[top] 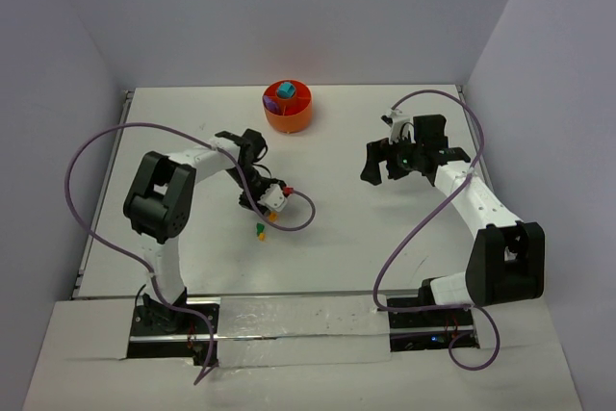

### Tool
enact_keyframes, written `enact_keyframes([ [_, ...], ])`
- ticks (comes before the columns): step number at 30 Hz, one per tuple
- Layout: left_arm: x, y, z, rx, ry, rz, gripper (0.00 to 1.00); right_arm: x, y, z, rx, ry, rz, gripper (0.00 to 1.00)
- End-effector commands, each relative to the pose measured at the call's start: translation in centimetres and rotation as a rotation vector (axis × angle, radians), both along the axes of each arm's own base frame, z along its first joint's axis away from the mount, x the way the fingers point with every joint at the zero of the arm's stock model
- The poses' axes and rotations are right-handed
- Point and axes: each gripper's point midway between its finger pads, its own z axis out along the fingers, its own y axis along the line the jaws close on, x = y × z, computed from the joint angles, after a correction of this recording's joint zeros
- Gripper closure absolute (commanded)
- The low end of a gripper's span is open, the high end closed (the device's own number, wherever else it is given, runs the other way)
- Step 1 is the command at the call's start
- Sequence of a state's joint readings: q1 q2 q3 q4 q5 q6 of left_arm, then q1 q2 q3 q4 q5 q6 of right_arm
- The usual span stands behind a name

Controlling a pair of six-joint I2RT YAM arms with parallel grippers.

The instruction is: Sort the legos into containers by color

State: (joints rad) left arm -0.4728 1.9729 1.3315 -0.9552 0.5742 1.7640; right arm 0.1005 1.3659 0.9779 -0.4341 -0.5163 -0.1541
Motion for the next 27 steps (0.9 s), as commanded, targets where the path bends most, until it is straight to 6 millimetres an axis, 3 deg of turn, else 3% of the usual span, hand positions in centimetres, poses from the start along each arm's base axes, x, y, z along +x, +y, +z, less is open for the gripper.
enact_keyframes([
  [1, -0.6, -0.2, -0.9, 0.052, 0.024, -0.036, 0.39, 0.5, 0.3, 1.2, -0.004, -0.044, 0.024, 0.0],
  [14, -1.0, 0.7, -2.2, 0.161, 0.028, -0.075, 0.47, 0.1, 0.3, 1.1, -0.01, -0.044, 0.04, 0.0],
  [27, 1.4, -0.9, -1.0, 0.114, -0.021, 0.068, 0.79, -0.2, 1.0, 2.2, 0.058, -0.056, 0.012, 0.0],
])
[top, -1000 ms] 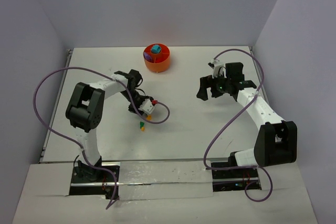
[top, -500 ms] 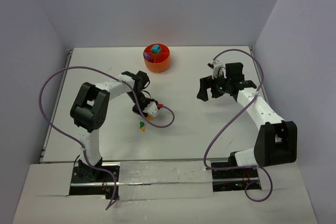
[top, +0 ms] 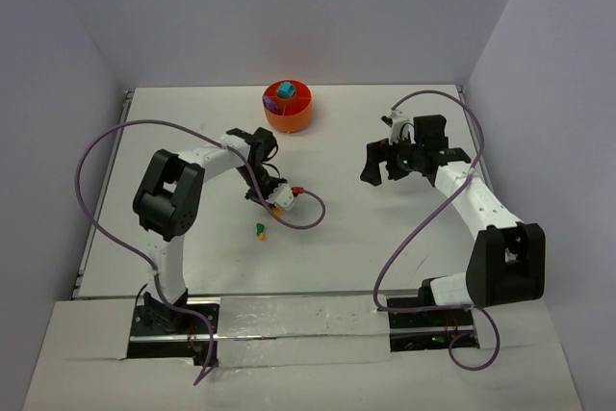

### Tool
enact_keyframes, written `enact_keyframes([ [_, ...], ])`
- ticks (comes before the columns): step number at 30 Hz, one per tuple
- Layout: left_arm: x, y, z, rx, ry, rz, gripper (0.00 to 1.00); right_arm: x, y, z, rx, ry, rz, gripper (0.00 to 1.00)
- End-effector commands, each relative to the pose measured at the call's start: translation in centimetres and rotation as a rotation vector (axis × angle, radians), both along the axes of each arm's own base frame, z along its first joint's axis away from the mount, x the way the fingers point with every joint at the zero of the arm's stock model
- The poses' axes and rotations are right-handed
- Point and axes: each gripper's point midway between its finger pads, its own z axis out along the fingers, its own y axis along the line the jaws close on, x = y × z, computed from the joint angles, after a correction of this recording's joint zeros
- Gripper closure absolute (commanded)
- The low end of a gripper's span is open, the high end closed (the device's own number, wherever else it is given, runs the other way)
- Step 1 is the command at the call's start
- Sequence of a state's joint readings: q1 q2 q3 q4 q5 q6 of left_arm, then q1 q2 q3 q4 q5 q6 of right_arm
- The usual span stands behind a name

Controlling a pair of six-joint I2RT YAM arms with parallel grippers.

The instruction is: Sort the legos into containers by color

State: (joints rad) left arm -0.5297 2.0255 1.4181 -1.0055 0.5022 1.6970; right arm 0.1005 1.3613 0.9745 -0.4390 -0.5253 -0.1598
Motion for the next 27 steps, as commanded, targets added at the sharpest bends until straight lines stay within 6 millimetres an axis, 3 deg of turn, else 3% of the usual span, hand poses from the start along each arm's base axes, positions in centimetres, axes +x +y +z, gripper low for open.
enact_keyframes([
  [1, 1.6, -0.3, 0.2, -0.002, -0.04, 0.098, 0.83, -0.2, 1.2, 2.7, 0.092, -0.055, -0.018, 0.0],
  [4, 2.2, -1.3, 2.3, -0.065, -0.039, 0.213, 0.92, -0.4, 2.0, 3.4, 0.169, -0.052, -0.043, 0.01],
  [6, 3.8, -2.6, 4.6, -0.154, -0.077, 0.344, 1.0, -0.6, 3.0, 4.3, 0.247, -0.039, -0.038, 0.08],
  [11, 5.7, -4.2, 11.4, -0.342, -0.126, 0.617, 1.0, -0.9, 6.3, 6.1, 0.408, 0.032, 0.02, 0.34],
  [15, 5.9, -4.9, 15.0, -0.441, -0.105, 0.756, 1.0, -0.7, 8.7, 6.7, 0.499, 0.106, 0.058, 0.41],
  [19, 5.2, -5.4, 16.3, -0.463, -0.084, 0.79, 1.0, 0.2, 10.8, 7.4, 0.578, 0.163, 0.076, 0.42],
  [27, 4.0, -6.2, 16.7, -0.453, -0.075, 0.789, 1.0, 1.0, 14.7, 8.2, 0.602, 0.191, 0.14, 0.47],
])
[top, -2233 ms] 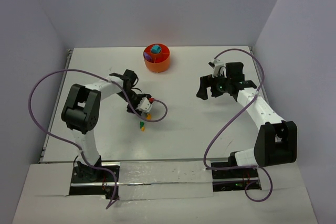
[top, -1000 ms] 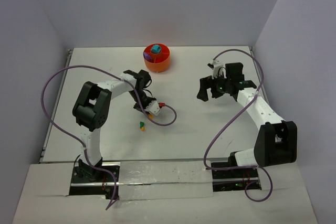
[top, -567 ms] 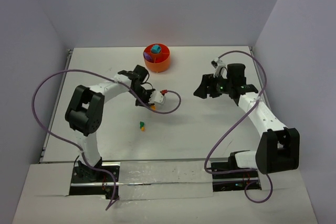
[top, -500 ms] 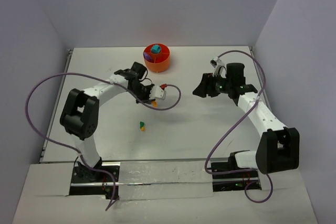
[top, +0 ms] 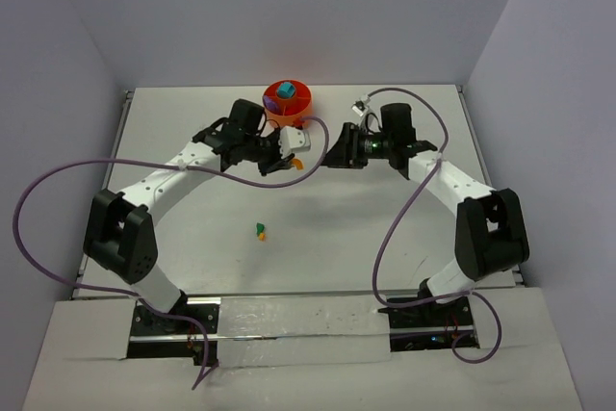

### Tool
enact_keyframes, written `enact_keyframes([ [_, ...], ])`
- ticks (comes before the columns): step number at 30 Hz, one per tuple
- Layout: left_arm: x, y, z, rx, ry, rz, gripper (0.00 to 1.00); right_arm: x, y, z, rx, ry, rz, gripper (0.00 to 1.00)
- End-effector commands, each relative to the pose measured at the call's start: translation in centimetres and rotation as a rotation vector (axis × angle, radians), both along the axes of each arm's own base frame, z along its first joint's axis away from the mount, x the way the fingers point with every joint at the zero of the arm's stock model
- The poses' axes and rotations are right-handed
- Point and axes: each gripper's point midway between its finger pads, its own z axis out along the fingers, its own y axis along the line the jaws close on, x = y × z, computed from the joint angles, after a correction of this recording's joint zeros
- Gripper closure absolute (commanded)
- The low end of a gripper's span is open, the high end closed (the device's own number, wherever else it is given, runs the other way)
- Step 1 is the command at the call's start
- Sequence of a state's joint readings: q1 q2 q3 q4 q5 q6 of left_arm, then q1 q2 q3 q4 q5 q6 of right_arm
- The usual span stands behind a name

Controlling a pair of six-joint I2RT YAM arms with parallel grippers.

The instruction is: Sort the legos into containers by color

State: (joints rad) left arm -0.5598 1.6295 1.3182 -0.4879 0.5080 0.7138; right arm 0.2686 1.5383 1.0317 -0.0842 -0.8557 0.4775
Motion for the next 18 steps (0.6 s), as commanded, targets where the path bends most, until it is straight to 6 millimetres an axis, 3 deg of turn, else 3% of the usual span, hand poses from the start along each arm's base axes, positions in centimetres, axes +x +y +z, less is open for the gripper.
enact_keyframes([
  [1, -0.3, -0.8, 1.6, -0.042, -0.001, 0.021, 1.0, 0.8, 2.6, 3.7, 0.065, -0.096, 0.053, 0.47],
  [9, -0.6, -1.5, 2.0, -0.056, 0.003, 0.004, 1.0, 0.2, 4.7, 2.6, 0.076, -0.048, 0.126, 0.47],
  [18, -0.5, -1.9, 2.3, -0.06, -0.013, -0.006, 1.0, 0.4, 5.5, 2.0, 0.11, 0.018, 0.139, 0.46],
])
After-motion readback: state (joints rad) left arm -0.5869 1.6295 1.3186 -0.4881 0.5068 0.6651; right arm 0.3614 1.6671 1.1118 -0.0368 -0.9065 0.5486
